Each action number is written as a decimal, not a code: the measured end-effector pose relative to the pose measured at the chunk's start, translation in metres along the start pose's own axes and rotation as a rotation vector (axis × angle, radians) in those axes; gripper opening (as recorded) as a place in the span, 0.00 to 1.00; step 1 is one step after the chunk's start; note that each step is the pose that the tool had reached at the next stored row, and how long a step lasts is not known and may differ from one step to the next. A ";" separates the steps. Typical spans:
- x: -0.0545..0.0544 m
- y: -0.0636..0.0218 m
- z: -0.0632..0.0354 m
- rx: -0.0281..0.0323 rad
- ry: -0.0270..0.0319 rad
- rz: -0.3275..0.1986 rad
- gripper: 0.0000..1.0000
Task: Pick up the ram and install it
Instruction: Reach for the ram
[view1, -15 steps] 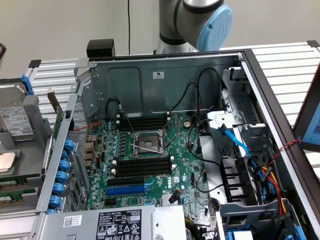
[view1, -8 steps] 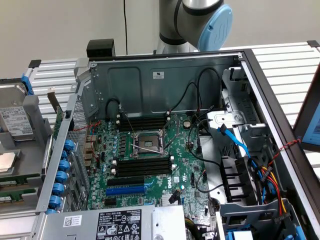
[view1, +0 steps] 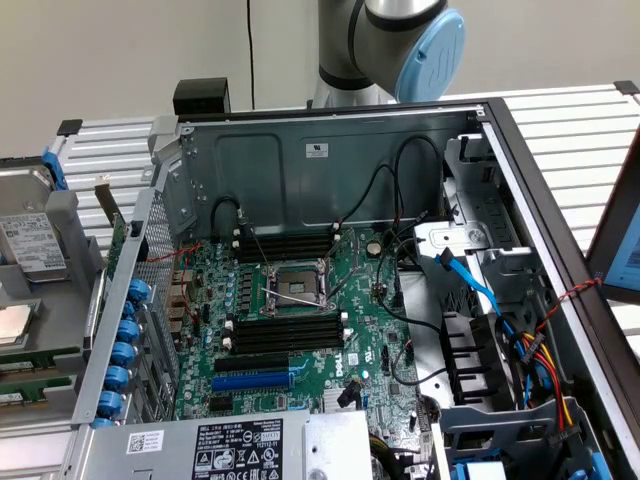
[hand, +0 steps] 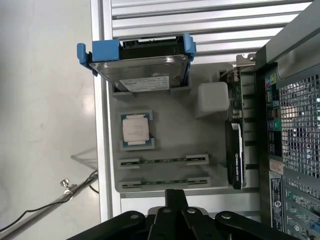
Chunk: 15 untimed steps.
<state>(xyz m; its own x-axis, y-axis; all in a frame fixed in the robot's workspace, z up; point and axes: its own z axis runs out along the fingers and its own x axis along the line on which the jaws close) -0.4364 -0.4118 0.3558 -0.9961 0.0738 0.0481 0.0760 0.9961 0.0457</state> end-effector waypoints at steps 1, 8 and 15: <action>0.000 0.0000 0.0000 0.0000 0.0000 0.000 0.11; 0.000 0.0000 0.0000 0.0000 0.0000 0.000 0.11; 0.000 -0.0001 0.0002 0.0021 0.0019 -0.046 0.11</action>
<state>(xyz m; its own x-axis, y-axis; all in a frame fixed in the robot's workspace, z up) -0.4363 -0.4119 0.3556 -0.9985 0.0277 0.0478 0.0299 0.9985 0.0459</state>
